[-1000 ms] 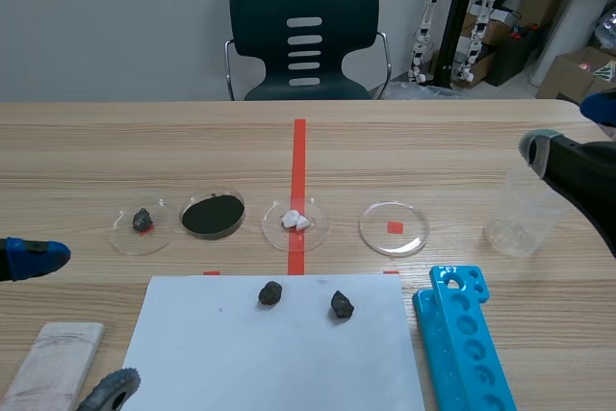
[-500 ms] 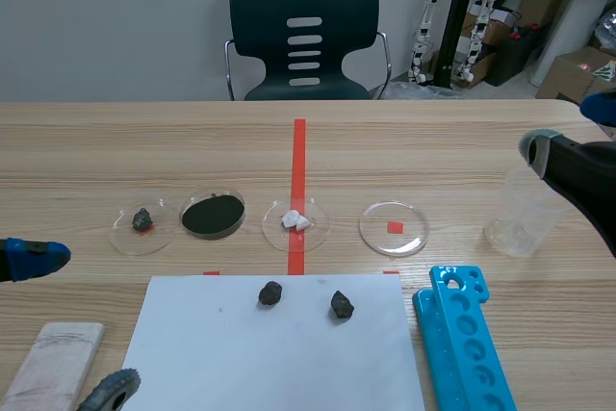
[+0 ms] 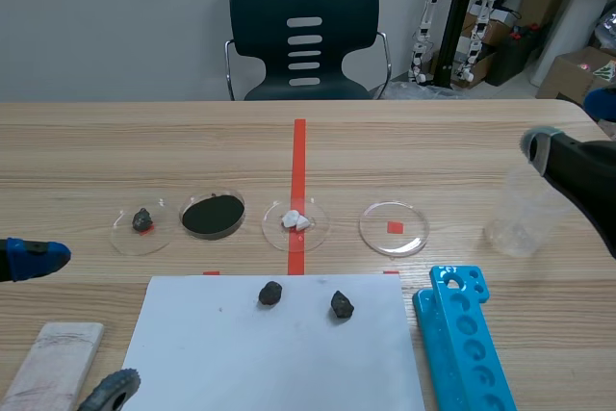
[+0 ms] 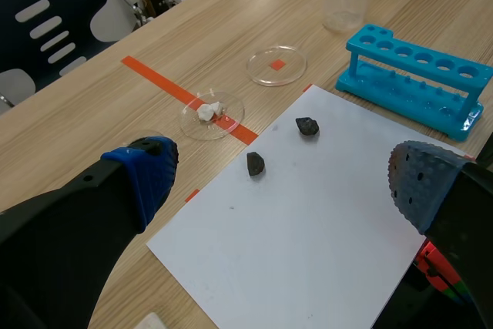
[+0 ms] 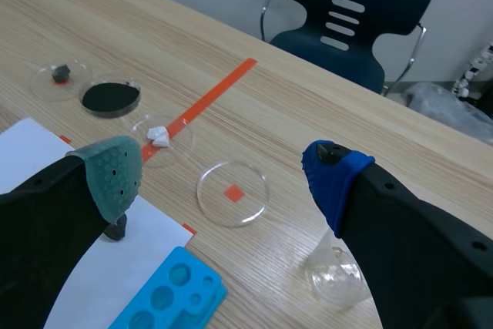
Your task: Return to the home posture
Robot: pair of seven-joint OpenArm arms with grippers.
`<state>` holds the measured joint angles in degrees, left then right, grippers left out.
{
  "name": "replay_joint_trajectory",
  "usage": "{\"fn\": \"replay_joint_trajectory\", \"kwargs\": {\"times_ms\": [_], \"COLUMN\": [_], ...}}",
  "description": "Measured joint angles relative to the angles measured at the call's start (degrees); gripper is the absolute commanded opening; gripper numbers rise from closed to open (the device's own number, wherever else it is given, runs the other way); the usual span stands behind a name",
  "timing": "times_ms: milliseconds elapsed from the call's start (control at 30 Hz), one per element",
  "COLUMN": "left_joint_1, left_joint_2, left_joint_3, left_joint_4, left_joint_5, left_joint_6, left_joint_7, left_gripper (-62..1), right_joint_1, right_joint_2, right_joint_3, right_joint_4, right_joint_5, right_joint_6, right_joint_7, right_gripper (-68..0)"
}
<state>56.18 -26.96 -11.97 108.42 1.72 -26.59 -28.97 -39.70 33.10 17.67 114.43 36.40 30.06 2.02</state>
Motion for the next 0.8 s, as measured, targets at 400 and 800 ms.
{"fn": "replay_joint_trajectory", "kwargs": {"times_ms": [400, 800], "left_joint_1": [-3.3, -8.2], "left_joint_2": [0.0, -2.1], "left_joint_3": [0.0, 0.0], "left_joint_4": [0.0, 0.0], "left_joint_5": [0.0, 0.0], "left_joint_6": [0.2, -2.7], "left_joint_7": [3.0, 3.9], "left_gripper": [-3.7, -3.7], "right_joint_1": [0.0, -5.1], "right_joint_2": [-13.8, -13.9], "right_joint_3": [0.0, 0.0], "right_joint_4": [9.2, 13.0], "right_joint_5": [-15.0, -15.0], "right_joint_6": [0.0, 1.1], "right_joint_7": [-0.1, 0.1], "right_gripper": [-23.8, -15.8]}}
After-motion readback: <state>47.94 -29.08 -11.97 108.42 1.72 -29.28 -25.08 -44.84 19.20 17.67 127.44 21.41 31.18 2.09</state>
